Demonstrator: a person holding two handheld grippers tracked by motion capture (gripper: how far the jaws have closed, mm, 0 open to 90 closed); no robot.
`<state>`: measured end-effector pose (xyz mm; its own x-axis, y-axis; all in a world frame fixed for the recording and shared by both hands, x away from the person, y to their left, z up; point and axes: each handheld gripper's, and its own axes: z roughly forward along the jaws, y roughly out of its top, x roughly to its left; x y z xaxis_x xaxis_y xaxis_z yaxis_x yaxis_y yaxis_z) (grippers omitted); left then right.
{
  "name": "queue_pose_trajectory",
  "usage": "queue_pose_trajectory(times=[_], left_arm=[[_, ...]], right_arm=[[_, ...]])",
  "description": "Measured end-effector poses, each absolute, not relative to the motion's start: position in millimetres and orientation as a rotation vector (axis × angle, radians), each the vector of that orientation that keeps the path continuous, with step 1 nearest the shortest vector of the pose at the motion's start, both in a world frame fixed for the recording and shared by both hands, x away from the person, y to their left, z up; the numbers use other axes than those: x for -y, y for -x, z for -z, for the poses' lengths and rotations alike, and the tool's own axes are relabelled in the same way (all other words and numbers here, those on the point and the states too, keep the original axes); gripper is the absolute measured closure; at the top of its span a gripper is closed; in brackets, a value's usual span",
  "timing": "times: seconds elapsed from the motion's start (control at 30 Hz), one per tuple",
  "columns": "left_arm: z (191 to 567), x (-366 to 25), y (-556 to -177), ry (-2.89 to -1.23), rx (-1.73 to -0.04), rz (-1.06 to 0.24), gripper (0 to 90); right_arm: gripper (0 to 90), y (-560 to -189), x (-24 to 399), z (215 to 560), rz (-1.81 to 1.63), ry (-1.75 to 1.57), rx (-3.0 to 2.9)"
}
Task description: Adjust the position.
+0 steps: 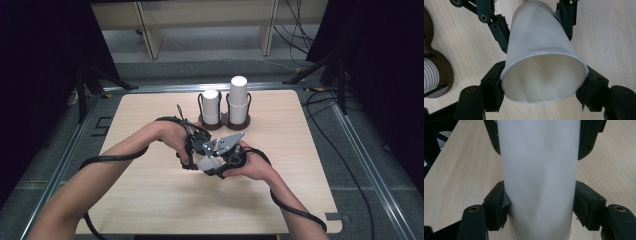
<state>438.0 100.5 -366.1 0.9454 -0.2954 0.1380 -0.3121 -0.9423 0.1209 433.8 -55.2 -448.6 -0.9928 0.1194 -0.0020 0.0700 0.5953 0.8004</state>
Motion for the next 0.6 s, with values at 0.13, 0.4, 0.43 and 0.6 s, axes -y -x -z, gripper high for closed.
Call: queue_pose_trajectory(times=[0.13, 0.4, 0.43, 0.6], left_arm=[[366, -101, -438, -2.958, 0.462, -0.175, 31.9], [366, -106, -440, -2.886, 0.378, -0.222, 23.1], [365, -108, -441, -2.865, 0.366, -0.256, 19.3], [360, -125, -444, -2.666, 0.212, -0.281, 12.9]], right_arm=[[35.7, -434, 55, 449, -1.385, -0.163, -2.748], [35.0, -430, 61, 450, -1.406, -0.228, -2.724], [34.9, -432, 63, 451, -1.417, -0.199, -2.682], [34.6, -430, 81, 456, -1.480, -0.360, -2.568]])
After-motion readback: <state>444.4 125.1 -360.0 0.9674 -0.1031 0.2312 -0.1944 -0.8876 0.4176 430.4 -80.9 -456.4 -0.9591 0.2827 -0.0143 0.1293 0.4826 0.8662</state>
